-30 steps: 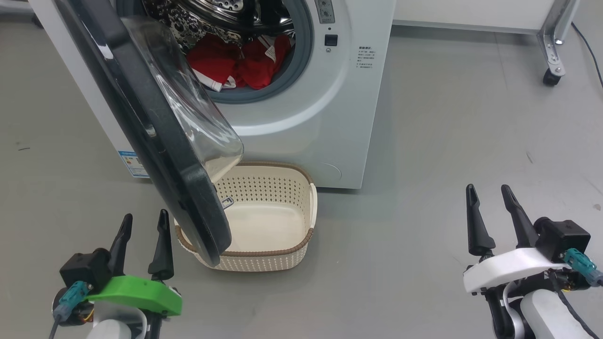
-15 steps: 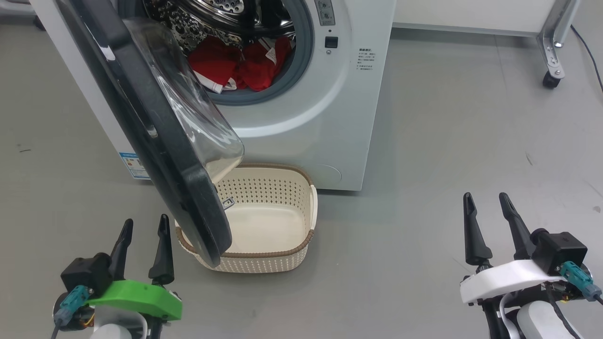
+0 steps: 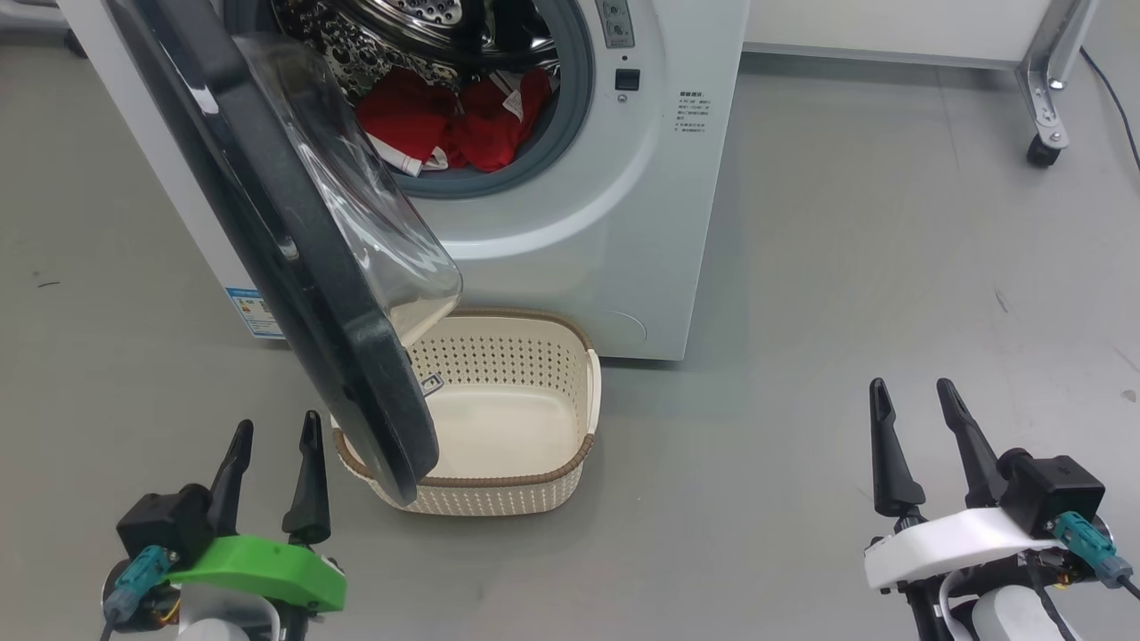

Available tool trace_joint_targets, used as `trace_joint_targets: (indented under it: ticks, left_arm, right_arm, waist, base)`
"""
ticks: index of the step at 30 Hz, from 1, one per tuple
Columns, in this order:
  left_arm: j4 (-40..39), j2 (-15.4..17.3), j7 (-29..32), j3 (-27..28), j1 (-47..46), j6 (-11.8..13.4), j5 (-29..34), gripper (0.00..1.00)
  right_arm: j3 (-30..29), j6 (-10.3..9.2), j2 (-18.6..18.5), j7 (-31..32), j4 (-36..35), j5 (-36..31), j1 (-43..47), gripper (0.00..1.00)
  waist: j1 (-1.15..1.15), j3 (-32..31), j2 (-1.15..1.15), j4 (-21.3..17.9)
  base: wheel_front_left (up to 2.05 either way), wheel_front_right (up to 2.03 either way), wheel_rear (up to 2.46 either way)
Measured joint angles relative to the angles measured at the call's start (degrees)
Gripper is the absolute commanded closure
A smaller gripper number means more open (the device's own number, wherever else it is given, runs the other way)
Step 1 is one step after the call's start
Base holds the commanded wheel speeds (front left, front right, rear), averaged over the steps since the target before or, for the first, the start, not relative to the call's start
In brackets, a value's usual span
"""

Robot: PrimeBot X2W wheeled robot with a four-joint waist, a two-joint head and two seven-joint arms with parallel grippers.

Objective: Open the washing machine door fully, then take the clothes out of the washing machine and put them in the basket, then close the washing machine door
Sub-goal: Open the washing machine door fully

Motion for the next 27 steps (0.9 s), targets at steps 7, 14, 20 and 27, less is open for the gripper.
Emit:
trace_joint_targets:
  ticks: [7, 14, 20, 27]
  left_arm:
    - [0.0, -0.1, 0.0, 0.2, 0.3, 0.0, 0.1, 0.0]
    - [0.0, -0.1, 0.0, 0.4, 0.3, 0.0, 0.3, 0.0]
    - [0.0, -0.1, 0.0, 0.4, 0.3, -0.3, 0.4, 0.0]
    - [0.0, -0.2, 0.0, 0.6, 0.3, -0.3, 0.5, 0.0]
  right_arm:
    - [-0.9, 0.58, 0.5, 0.0, -0.1, -1.3, 0.1, 0.0]
    - [-1.4, 1.51, 1.5, 0.0, -0.1, -2.0, 0.3, 0.0]
    - [-2.0, 2.05, 1.9, 0.0, 0.0, -2.5, 0.9, 0.0]
    - [-2.2, 3.01, 2.1, 0.0, 0.0, -3.5, 1.1, 0.0]
  waist:
    - [0.0, 0.0, 0.0, 0.1]
    - [0.0, -0.1, 0.0, 0.1]
    - [0.0, 0.0, 0.0, 0.1]
    - [0.0, 0.1, 0.0, 0.0]
  base:
    - [0.0, 0.0, 0.0]
    - [0.0, 0.0, 0.0]
    - [0.0, 0.0, 0.0]
    - [0.0, 0.0, 0.0]
